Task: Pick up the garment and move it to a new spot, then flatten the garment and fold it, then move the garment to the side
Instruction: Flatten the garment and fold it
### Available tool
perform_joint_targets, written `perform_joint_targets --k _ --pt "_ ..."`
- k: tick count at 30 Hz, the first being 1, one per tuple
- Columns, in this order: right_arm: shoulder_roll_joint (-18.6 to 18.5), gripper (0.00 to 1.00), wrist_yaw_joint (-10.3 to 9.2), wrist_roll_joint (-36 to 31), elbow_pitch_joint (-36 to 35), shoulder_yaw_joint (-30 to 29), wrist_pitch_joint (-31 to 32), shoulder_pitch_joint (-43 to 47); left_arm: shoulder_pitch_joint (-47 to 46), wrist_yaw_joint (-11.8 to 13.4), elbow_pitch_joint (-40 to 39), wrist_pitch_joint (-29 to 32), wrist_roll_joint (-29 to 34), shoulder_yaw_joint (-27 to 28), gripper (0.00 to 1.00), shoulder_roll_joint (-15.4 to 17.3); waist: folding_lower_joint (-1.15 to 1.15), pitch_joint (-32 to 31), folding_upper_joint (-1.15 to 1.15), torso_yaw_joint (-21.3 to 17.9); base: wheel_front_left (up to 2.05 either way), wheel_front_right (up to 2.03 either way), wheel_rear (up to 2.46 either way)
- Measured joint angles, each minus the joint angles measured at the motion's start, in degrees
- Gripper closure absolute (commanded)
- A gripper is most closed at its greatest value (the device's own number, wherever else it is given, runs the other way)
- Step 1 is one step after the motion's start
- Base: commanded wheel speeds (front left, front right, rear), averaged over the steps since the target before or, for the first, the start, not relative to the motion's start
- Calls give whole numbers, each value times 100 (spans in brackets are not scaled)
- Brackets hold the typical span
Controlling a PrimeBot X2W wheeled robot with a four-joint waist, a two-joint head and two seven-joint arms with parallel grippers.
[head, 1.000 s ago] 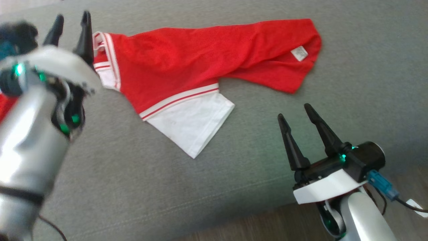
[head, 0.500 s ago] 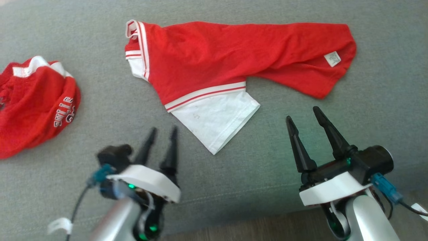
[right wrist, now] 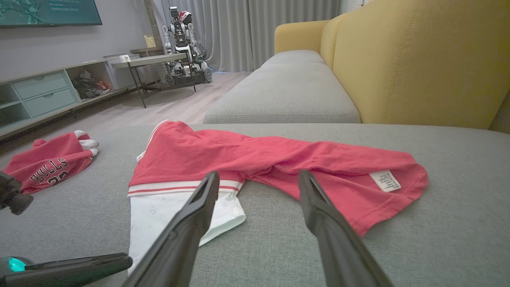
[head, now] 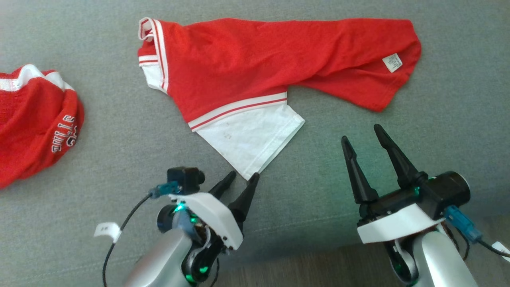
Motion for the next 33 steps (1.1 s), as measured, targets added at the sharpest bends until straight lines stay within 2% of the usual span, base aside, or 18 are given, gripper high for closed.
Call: perform_joint_targets --k 6,7,8,9,16,20,24,30,33 --pt "1 0 0 -1 -26 -30 0 -25 -217 -103 132 224 -116 -114 0 -77 0 81 0 -57 0 0 0" --pt "0 0 0 -1 -26 -32 0 -30 -216 -105 132 213 -116 -108 31 -86 0 86 0 -61 0 0 0" --pt "0 0 0 -5 -26 -33 0 -37 -216 -81 135 170 -112 -101 80 -86 0 88 0 -63 0 0 0" --pt "0 0 0 -31 -26 -33 0 -48 -214 -46 156 147 -96 -109 100 -85 0 86 0 -64 0 0 0" --pt "0 0 0 -51 -29 -73 0 -114 -174 48 21 -144 -35 -64 100 37 0 27 0 -12 0 0 0" --pt "0 0 0 -33 44 -97 0 -118 -25 465 -371 -710 268 205 100 374 0 1 0 90 0 0 0" --pt "2 0 0 549 386 -341 0 -160 185 899 -915 -1027 501 641 100 814 0 2 0 215 0 0 0" --pt "-2 0 0 612 964 -449 0 -515 492 1236 -1682 -1139 513 1199 100 1274 0 120 0 389 0 0 0" --pt "-2 0 0 437 1370 -547 0 -671 569 1373 -1930 -1141 512 1339 100 1400 0 201 0 446 0 0 0"
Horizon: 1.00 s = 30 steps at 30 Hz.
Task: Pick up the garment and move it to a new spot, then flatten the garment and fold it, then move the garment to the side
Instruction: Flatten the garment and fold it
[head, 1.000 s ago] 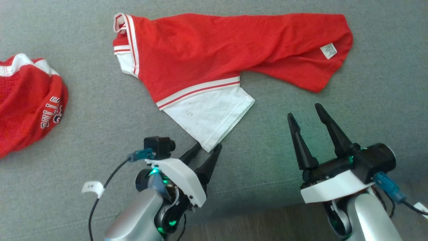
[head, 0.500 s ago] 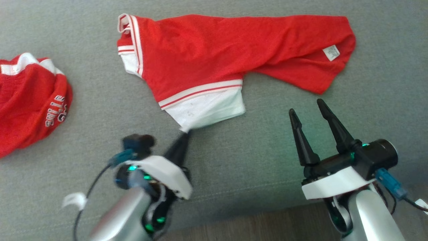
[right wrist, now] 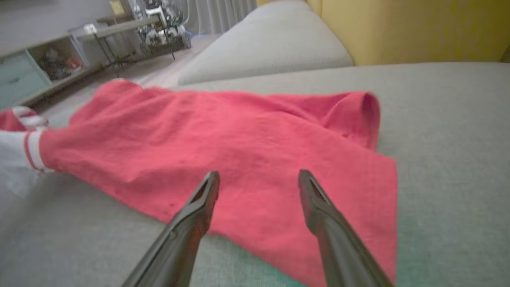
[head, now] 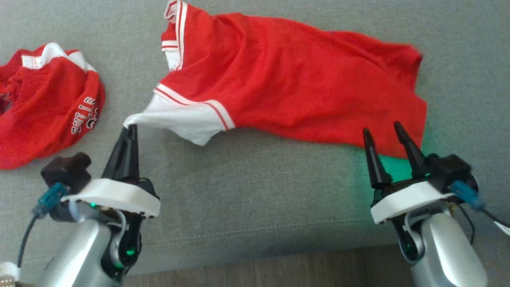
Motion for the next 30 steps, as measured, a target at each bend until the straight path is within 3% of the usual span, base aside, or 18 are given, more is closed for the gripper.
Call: perform_joint_targets --k 4,8,16,24,30 --pt "-8 0 0 -606 491 42 0 -127 1 9 -101 48 -7 65 100 59 0 77 0 70 0 0 0" --pt "-5 0 0 -1068 478 -23 0 -116 -21 54 -98 46 -5 125 100 96 0 157 0 127 0 0 0" --pt "-7 0 0 -1198 54 -467 0 397 -89 188 -98 -5 114 447 100 275 0 295 0 75 0 0 0" --pt "15 0 0 -439 482 -661 0 315 -87 208 -144 -11 178 436 100 299 0 267 0 105 0 0 0" --pt "11 0 0 658 1167 -634 0 -175 -74 208 -147 -11 204 405 100 293 0 180 0 203 0 0 0"
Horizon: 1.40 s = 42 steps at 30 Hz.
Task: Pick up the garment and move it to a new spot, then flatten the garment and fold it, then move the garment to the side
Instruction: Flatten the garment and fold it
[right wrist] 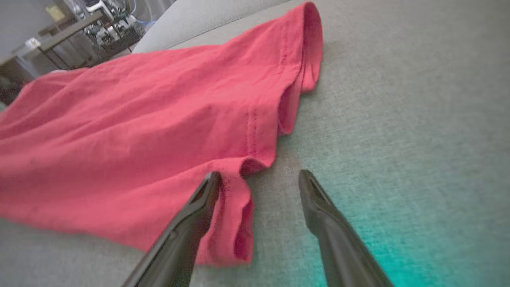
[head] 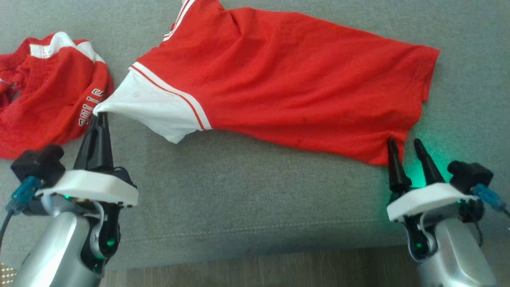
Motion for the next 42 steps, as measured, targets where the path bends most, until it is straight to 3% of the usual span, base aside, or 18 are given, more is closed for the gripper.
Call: perform_joint_targets --k 3,4,5,7,12,17,21,24,26,30,34,36,37,38,42 --pt "-3 1 -1 571 480 183 -2 -361 6 0 1 1 -1 -14 100 -3 0 -28 0 6 0 0 0" --pt "-12 16 -1 691 579 243 -2 -489 6 -1 2 2 -1 -27 100 -9 0 -37 0 9 0 0 0" --pt "-21 55 -1 734 668 299 -2 -615 5 -4 3 7 -1 -48 100 -16 0 -48 0 17 0 0 0" --pt "-26 100 -1 856 804 416 -1 -826 5 -10 5 7 -1 -116 100 -32 0 -73 0 47 0 0 0" --pt "-25 100 -1 871 787 494 -1 -893 6 -42 -16 7 -11 -157 100 -62 0 -157 0 90 0 0 0" --pt "-24 100 -1 637 -215 253 0 -345 139 -59 -576 5 -82 -101 100 -57 0 -369 0 113 0 0 0" --pt "-16 100 -1 608 -1424 53 225 242 384 9 -1259 16 -124 31 100 75 0 -495 0 90 0 0 0" --pt "-18 100 -1 485 -2230 -92 573 233 392 99 -1728 122 -124 109 100 221 0 -507 0 72 0 0 0" --pt "-18 100 -1 326 -2340 -199 760 -14 346 99 -1935 223 -124 115 100 232 0 -477 0 94 0 0 0" --pt "-25 100 -1 214 -1508 -265 1221 -1045 47 40 -1887 414 -123 -34 100 204 0 -350 0 207 0 0 0" --pt "-41 100 -1 -55 70 -160 1443 -2398 -482 -147 -1412 459 -200 -185 100 4 0 -144 0 333 0 0 0" --pt "-81 98 -1 -168 798 -16 1225 -3017 -718 -259 -1105 411 -203 -235 100 -119 0 -27 0 400 0 0 0" --pt "-118 31 -2 -325 1124 155 1080 -3298 -818 -302 -962 374 -203 -260 100 -168 0 28 0 434 0 0 0" --pt "-132 0 -2 -320 1393 281 924 -3539 -907 -338 -831 350 -203 -294 100 -220 0 77 0 469 0 0 0" --pt "-140 0 -1 -45 2180 809 368 -4127 -1086 -414 -313 155 -209 -308 100 -453 1 202 0 592 0 0 0"
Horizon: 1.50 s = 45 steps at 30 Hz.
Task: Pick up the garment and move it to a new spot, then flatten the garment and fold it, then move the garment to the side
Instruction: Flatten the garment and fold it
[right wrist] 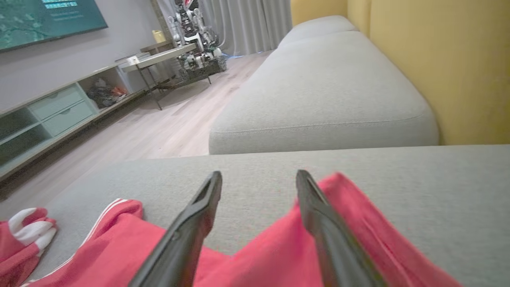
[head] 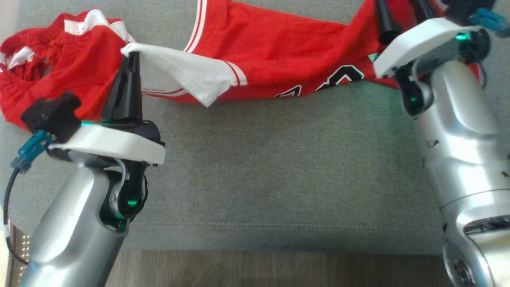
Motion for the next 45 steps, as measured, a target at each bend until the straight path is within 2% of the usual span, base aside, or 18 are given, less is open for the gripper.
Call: perform_joint_targets --k 5,10,15,23,31,44,45 --pt "7 0 0 -29 112 423 -234 142 3 -44 338 -169 12 375 100 -99 0 -29 0 -29 0 0 0" --pt "-144 0 0 -200 -443 417 -249 1107 46 -57 345 -207 212 781 100 -207 0 -76 0 -146 0 0 0" --pt "-382 0 0 -318 -1174 250 142 2110 256 -157 202 -207 436 1224 100 -261 0 -79 0 -289 0 0 0" --pt "-432 0 0 -460 -2192 62 783 2151 510 -321 216 -207 724 1413 100 -409 0 -31 0 -180 0 0 0" --pt "-549 0 0 -968 -2078 -258 1373 1923 508 -414 259 -207 866 1445 100 -564 0 31 0 0 0 0 0" --pt "-550 0 0 -1149 -1245 -222 1567 1353 486 -610 357 -207 1037 1550 100 -783 0 199 0 167 0 0 0" --pt "-550 13 0 -1148 -1192 -221 1563 1305 477 -611 358 -207 1065 1563 100 -793 0 216 0 168 0 0 0"
